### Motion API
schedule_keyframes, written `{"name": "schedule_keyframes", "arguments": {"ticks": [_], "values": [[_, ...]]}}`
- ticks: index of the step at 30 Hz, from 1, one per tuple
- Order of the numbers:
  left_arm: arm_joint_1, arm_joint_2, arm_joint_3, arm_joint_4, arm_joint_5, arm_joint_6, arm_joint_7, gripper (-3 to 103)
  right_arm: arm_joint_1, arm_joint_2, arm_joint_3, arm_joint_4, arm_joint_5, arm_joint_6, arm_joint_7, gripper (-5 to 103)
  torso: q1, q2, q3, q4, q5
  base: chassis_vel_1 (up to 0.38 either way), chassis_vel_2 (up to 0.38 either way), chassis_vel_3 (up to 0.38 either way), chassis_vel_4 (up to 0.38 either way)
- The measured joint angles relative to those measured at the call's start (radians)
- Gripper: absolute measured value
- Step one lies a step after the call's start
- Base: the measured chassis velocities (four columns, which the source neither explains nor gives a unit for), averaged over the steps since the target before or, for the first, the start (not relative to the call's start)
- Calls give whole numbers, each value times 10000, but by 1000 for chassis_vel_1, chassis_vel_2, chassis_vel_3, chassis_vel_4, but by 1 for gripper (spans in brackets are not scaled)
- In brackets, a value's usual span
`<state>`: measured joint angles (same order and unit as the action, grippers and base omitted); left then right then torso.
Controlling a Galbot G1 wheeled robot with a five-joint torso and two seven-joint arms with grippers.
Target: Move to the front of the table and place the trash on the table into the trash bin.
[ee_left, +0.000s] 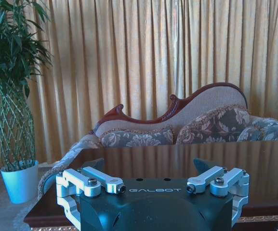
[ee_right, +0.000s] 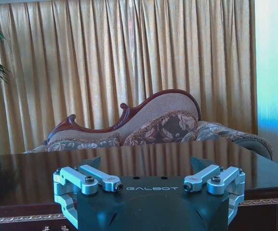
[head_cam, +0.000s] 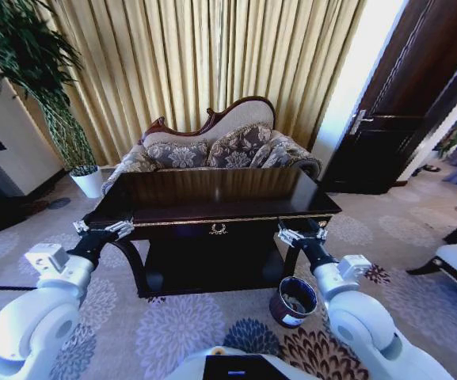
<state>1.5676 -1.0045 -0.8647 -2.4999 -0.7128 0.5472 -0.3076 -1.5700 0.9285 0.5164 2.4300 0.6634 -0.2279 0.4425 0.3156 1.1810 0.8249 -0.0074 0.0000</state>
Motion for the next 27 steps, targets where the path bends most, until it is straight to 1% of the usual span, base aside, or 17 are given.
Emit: {"name": "schedule_keyframes", "arguments": {"ticks": [10,18,27], "values": [[0,-42,266,0,148,9,-19,100,10,-16,65,-20,16,0,0,100,1,1,0,1,0,43,-41,-42,43],[-101,53,714,0,323,10,-20,100,-57,42,31,-30,-19,1,1,100,-1,2,-1,-1,1,93,-99,-95,89],[-102,34,858,0,410,11,-38,100,-97,32,33,-16,-23,3,3,100,0,1,0,0,0,91,-90,-89,92]]}}
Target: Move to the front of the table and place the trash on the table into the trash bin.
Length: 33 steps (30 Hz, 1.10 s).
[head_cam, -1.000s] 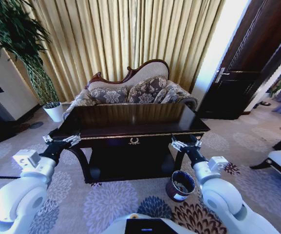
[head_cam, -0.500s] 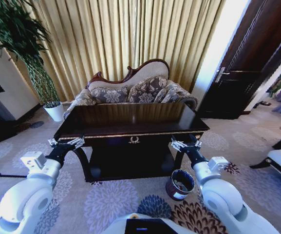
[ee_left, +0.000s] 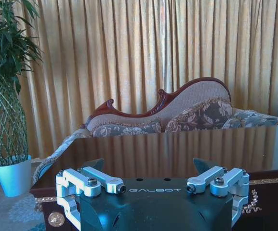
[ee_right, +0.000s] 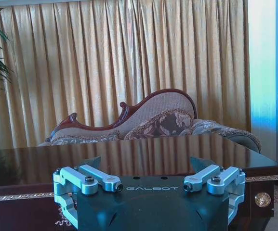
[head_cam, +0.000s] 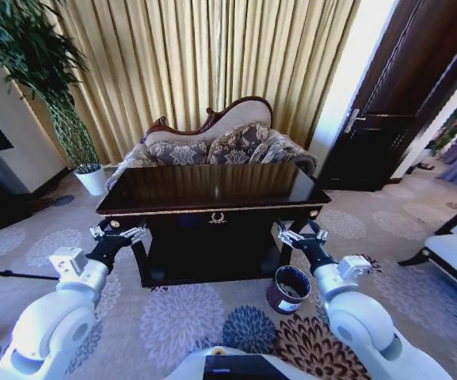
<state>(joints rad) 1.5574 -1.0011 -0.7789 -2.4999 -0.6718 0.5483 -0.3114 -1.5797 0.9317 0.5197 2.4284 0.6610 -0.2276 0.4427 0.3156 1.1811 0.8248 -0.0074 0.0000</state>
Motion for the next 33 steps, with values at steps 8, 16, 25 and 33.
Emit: {"name": "schedule_keyframes", "arguments": {"ticks": [8,16,25,33], "values": [[-14,76,-5,0,0,-1,-1,100,-36,50,-11,21,-15,4,2,100,0,0,0,0,0,100,-97,-97,106],[-8,84,-2,0,-7,-4,-2,100,-141,93,-15,47,-111,9,3,100,0,0,0,-1,0,130,-135,-122,122],[-2,75,-17,-1,-7,-19,-3,100,-189,60,41,112,-117,12,3,100,-1,1,-1,1,-1,146,-152,-133,151],[8,95,-93,-1,-33,-29,-7,100,-316,78,81,226,-186,12,4,100,2,0,0,-1,-1,157,-147,-153,133]]}}
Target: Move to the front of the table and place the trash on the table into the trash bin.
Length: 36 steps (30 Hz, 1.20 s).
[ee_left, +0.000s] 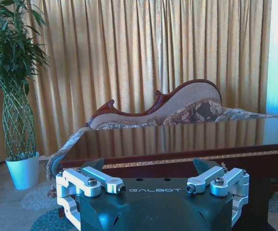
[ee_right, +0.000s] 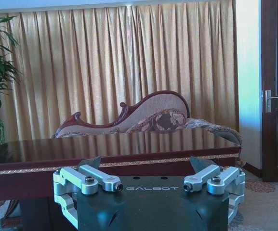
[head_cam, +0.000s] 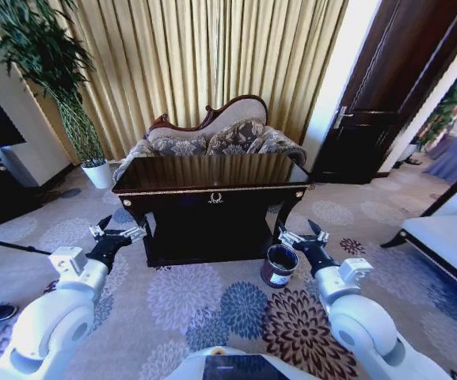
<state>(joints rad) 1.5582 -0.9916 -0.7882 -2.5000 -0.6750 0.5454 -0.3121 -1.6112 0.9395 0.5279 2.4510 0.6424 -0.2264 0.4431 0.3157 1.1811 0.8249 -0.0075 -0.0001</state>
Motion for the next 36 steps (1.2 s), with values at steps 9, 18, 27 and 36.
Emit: {"name": "schedule_keyframes", "arguments": {"ticks": [9,18,27,36], "values": [[-4,18,-50,0,-11,-14,-6,100,-102,29,57,76,-31,5,3,100,-2,1,-1,2,-1,211,-196,-195,215],[45,-13,-110,0,-11,-38,-7,100,-141,79,70,82,-60,10,7,100,-1,0,0,0,2,190,-203,-191,209],[54,-71,-73,0,0,-45,-4,100,-196,82,164,87,-65,18,7,100,-1,0,0,-1,-1,207,-195,-212,206],[49,-91,-57,0,7,-53,0,100,-213,125,178,88,-69,25,7,100,0,-1,1,-2,6,198,-204,-172,218]]}}
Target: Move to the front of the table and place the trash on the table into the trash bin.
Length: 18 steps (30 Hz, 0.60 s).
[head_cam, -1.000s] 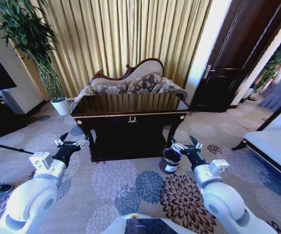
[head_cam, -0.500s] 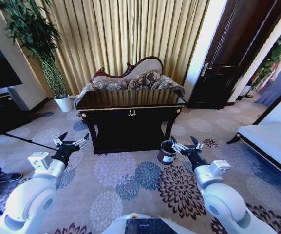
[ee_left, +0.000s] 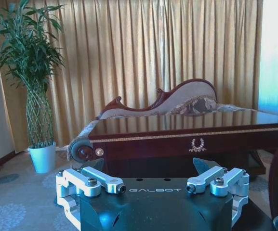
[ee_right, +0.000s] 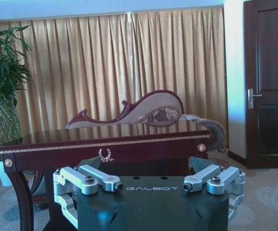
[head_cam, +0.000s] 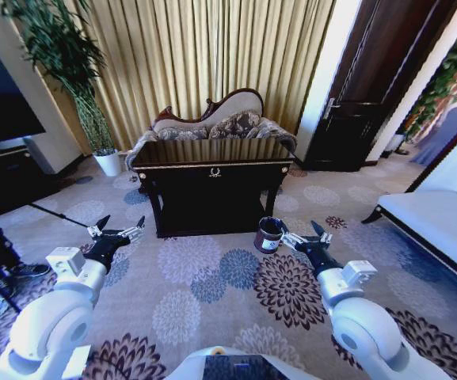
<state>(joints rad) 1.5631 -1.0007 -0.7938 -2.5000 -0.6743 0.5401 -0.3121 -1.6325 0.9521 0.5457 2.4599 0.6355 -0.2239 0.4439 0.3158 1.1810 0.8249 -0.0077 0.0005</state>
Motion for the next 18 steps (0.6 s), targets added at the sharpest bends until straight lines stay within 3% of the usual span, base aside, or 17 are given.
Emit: {"name": "schedule_keyframes", "arguments": {"ticks": [10,18], "values": [[4,-53,40,-1,18,-135,-10,100,-14,47,-28,-56,-79,60,-1,100,-7,6,-5,4,-7,188,-167,-192,148],[30,-166,158,0,21,-486,-177,100,29,92,-126,-83,-91,76,-16,100,5,-3,3,3,-2,-4,-6,-2,8]]}}
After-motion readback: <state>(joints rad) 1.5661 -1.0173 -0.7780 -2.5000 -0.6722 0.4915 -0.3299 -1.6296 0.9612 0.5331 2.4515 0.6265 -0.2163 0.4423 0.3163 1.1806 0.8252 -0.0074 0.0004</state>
